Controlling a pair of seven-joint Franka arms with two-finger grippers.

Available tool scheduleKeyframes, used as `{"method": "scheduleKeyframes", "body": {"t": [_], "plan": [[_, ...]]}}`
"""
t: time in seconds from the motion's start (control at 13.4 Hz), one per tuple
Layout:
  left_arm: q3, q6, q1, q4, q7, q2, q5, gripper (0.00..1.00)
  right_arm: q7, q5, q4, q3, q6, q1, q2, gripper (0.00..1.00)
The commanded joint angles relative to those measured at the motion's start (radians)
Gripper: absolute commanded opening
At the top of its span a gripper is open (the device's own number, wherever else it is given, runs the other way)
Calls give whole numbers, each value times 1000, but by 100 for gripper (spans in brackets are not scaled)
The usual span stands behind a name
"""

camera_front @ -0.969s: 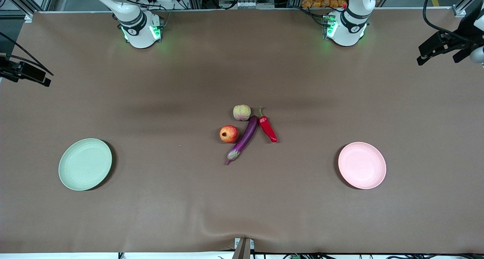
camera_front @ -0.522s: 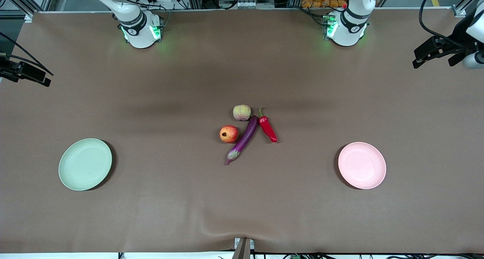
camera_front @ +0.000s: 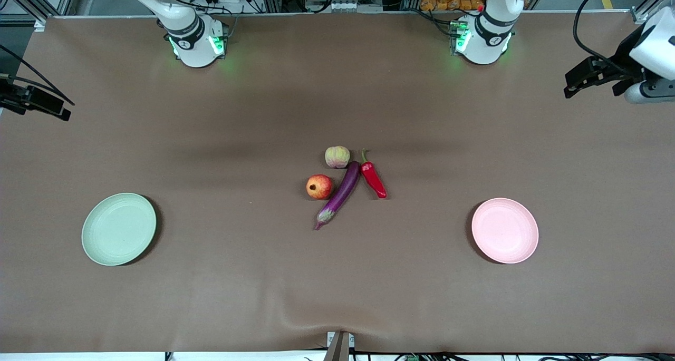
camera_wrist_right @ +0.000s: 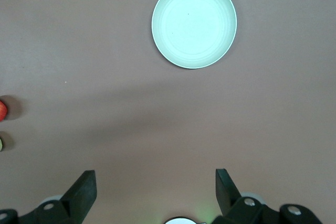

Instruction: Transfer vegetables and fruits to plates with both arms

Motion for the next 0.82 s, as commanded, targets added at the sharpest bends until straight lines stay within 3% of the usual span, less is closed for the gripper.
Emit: {"method": "scheduleKeyframes", "body": {"t": [0.0,0.22,0.52,0.75], "plan": [[-8,46,1,-75,-6,-34,-3,100,13,-5,14,4,-4,14,-2,100],[-19,170,-3,-201,-65,-46,-6,100,13,-5,14,4,-6,52,18,100],[-105,398,-3,-342,-161,4,-9,100,8,-5,17,4,-9,127,58,100],[-210,558,-5,-382,-412,113,-17,100,8,-2,25,5,-4,195,80,100]]}}
